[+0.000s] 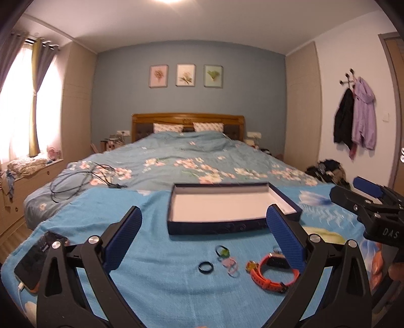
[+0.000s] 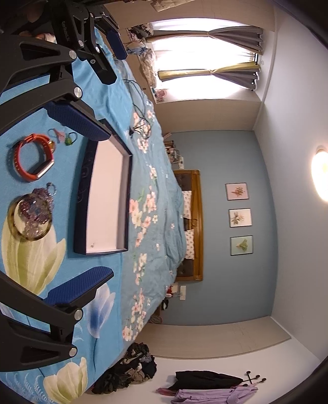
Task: Organize jewelry
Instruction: 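Grasp the orange watch band with the left gripper while the right gripper grasps the tortoiseshell bangle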
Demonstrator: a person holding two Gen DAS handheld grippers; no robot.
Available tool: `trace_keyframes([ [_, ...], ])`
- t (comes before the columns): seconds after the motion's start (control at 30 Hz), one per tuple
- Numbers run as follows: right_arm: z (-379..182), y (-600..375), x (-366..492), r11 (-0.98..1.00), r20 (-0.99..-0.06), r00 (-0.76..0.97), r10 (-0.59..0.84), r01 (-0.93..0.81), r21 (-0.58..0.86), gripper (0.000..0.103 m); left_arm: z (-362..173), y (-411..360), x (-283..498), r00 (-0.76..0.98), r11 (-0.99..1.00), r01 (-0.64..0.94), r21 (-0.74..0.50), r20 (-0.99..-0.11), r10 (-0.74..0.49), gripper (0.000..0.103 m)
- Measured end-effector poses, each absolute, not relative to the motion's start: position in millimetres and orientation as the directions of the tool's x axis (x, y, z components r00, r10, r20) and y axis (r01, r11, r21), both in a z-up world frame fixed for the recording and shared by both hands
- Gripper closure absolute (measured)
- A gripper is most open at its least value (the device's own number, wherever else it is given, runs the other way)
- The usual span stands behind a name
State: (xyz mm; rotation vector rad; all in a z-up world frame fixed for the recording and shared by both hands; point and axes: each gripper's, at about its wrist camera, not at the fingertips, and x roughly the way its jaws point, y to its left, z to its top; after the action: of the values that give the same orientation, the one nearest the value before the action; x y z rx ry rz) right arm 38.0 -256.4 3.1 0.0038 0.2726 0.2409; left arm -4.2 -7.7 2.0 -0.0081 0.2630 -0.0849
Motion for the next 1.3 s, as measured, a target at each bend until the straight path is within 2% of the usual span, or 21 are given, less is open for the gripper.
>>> trace_keyframes([
  [0.2,-15,-269,50,0.968,-0.415,0.877,0.24,-0.25,0.032,0.007,-16,-20,17,0.908,0.983,0.183,0.01,-0.384,-0.165,0.006],
  [0.3,-27,-276,58,0.963,-0.495,0.831,0.256,-0.265,0.053,0.016,-27,-27,33,0.869,0.972,0.233,0.011,-0.452,-0.203,0.009],
  [0.37,-34,-280,62,0.959,-0.533,0.802,0.27,-0.275,0.073,0.021,-34,-32,42,0.841,0.963,0.268,0.015,-0.491,-0.226,0.016],
  [0.4,-37,-282,64,0.958,-0.55,0.791,0.27,-0.276,0.073,0.028,-38,-36,46,0.83,0.96,0.281,0.015,-0.506,-0.235,0.018],
  [0.43,-40,-283,66,0.959,-0.561,0.784,0.267,-0.276,0.071,0.036,-42,-40,51,0.813,0.953,0.302,0.015,-0.527,-0.249,0.022],
  [0.47,-42,-284,69,0.957,-0.572,0.773,0.274,-0.281,0.079,0.038,-45,-43,55,0.797,0.946,0.323,0.016,-0.544,-0.263,0.028],
  [0.5,-44,-285,71,0.955,-0.582,0.764,0.278,-0.283,0.086,0.041,-48,-46,58,0.783,0.939,0.344,0.015,-0.556,-0.278,0.029],
  [0.57,-47,-288,76,0.955,-0.603,0.746,0.281,-0.281,0.097,0.05,-55,-53,64,0.762,0.929,0.371,0.013,-0.576,-0.296,0.035],
  [0.63,-50,-291,80,0.952,-0.622,0.728,0.289,-0.285,0.108,0.062,-61,-57,69,0.734,0.918,0.396,-0.003,-0.6,-0.318,0.045],
  [0.77,-53,-294,83,0.949,-0.633,0.714,0.301,-0.289,0.125,0.068,-70,-70,76,0.686,0.903,0.427,-0.043,-0.635,-0.354,0.067],
  [0.87,-57,-297,88,0.947,-0.648,0.696,0.309,-0.288,0.141,0.076,-73,-74,77,0.641,0.889,0.452,-0.078,-0.664,-0.384,0.081],
  [0.93,-59,-297,91,0.944,-0.657,0.684,0.317,-0.291,0.153,0.082,-73,-74,75,0.617,0.882,0.461,-0.098,-0.678,-0.399,0.087],
  [1.1,-66,-299,92,0.943,-0.674,0.665,0.322,-0.291,0.163,0.089,-77,-76,67,0.598,0.878,0.467,-0.11,-0.692,-0.405,0.087],
  [1.3,-67,-303,93,0.938,-0.684,0.649,0.334,-0.298,0.175,0.089,-71,-74,57,0.562,0.855,0.502,-0.127,-0.703,-0.435,0.083],
])
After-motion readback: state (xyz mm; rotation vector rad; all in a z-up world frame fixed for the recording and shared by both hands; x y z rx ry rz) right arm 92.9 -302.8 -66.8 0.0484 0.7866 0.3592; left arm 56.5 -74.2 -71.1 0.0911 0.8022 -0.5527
